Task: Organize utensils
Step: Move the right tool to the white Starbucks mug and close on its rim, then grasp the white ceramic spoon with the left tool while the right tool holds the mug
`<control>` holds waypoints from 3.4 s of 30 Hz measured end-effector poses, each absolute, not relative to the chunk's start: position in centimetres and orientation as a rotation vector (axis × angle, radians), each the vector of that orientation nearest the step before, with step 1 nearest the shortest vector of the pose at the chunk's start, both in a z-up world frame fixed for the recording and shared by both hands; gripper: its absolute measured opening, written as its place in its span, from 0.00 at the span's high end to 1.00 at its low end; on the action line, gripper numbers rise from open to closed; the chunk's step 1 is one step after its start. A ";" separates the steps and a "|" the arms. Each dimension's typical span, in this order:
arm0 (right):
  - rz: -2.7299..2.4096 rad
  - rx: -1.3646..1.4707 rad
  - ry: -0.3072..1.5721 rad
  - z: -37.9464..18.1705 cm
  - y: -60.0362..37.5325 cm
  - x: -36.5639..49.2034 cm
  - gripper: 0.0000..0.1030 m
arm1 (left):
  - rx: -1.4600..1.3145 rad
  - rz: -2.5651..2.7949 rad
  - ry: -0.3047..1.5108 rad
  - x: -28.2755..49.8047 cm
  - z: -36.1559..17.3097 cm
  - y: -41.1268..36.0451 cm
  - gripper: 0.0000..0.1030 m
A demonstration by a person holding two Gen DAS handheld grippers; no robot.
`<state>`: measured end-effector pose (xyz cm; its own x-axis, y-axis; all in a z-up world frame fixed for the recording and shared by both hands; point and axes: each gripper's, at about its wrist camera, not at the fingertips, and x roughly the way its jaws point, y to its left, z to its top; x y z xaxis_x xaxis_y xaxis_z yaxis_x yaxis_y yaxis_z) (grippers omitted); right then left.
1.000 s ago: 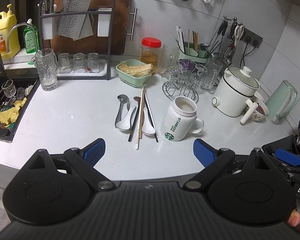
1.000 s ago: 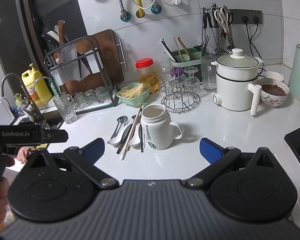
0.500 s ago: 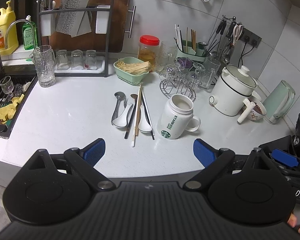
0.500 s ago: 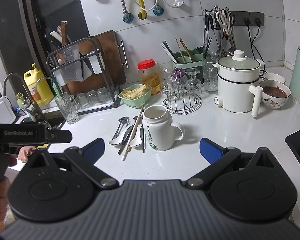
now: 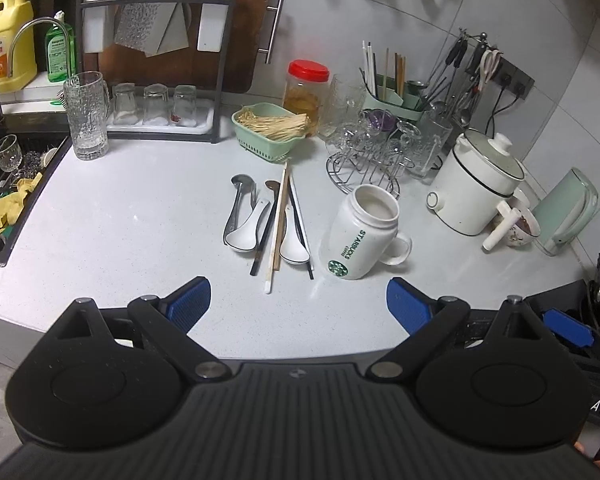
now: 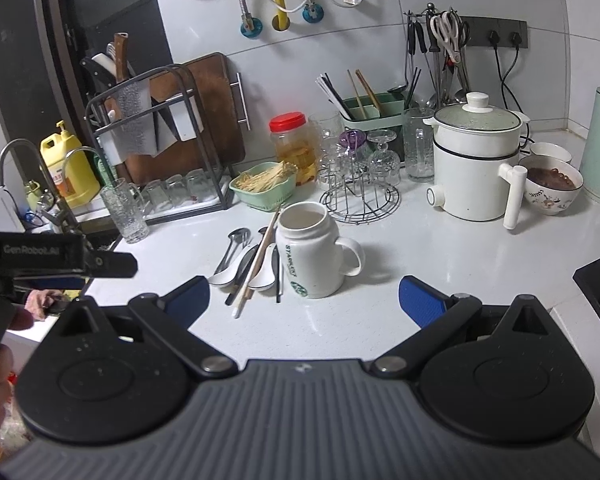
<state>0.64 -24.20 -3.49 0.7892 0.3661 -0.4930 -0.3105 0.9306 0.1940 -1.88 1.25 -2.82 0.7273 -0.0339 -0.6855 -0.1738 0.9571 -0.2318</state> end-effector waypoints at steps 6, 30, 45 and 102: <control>0.352 0.109 0.532 -4.3 -24.0 2.3 0.02 | -0.270 0.076 0.762 0.2 -3.8 1.7 0.06; 0.332 0.043 0.536 -7.6 -20.9 7.3 0.02 | -0.320 0.032 0.871 7.3 -7.8 6.0 0.06; 0.321 0.015 0.622 -9.4 -17.0 13.2 0.02 | -0.342 -0.064 0.977 16.8 -12.4 9.5 0.07; 0.224 -0.234 0.699 -13.3 -10.3 20.9 0.12 | 0.124 -0.166 1.169 31.8 -20.9 6.4 0.84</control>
